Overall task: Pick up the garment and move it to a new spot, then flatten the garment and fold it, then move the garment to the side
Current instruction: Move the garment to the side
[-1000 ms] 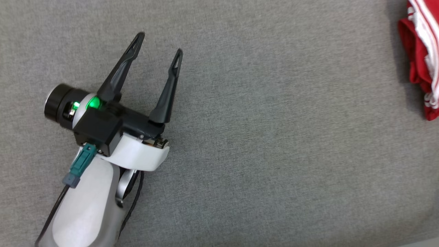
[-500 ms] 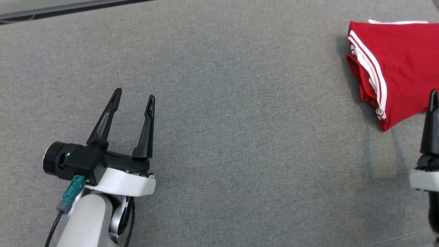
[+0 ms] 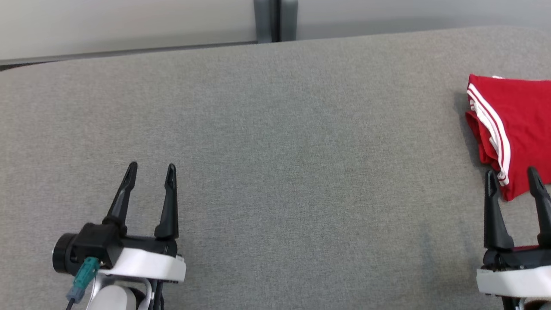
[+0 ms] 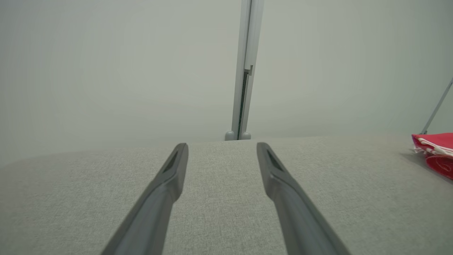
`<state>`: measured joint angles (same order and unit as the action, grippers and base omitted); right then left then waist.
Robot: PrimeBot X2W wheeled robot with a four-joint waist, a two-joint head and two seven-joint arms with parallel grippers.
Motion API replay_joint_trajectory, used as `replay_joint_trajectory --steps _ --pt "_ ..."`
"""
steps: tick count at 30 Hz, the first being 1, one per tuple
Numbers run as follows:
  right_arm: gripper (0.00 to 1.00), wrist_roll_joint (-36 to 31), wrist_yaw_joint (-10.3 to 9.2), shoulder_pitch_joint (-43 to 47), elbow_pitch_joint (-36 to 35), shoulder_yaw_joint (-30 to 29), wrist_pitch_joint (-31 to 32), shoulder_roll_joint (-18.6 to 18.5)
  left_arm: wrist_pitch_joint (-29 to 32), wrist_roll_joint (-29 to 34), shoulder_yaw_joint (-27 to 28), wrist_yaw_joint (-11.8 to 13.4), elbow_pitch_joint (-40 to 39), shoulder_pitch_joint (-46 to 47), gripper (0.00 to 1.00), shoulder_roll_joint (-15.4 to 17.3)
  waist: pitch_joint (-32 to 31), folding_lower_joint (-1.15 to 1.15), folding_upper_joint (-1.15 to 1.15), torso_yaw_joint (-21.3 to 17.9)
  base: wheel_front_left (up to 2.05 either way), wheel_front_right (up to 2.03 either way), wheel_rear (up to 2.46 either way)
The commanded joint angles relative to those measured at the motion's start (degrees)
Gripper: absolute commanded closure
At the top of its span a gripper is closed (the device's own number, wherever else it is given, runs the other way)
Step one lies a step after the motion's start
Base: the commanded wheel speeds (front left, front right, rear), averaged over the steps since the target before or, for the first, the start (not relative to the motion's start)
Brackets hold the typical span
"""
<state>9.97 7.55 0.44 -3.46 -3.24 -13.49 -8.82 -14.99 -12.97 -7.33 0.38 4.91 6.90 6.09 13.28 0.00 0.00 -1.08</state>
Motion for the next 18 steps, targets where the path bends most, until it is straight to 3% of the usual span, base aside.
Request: replay_joint_trajectory --steps 1,18 --pt "0.0 0.0 -0.13 1.98 -0.54 0.58 1.13 -0.35 -0.21 -0.16 0.66 0.09 0.62 -1.94 0.0 0.34 -4.25 0.0 0.0 2.75 0.0 0.0 0.0" --pt "0.0 1.79 -0.13 12.89 -4.26 2.39 6.93 0.18 -0.23 -1.21 1.93 0.25 2.59 -12.68 0.0 1.37 -14.36 0.0 0.0 3.87 0.0 0.0 0.0"
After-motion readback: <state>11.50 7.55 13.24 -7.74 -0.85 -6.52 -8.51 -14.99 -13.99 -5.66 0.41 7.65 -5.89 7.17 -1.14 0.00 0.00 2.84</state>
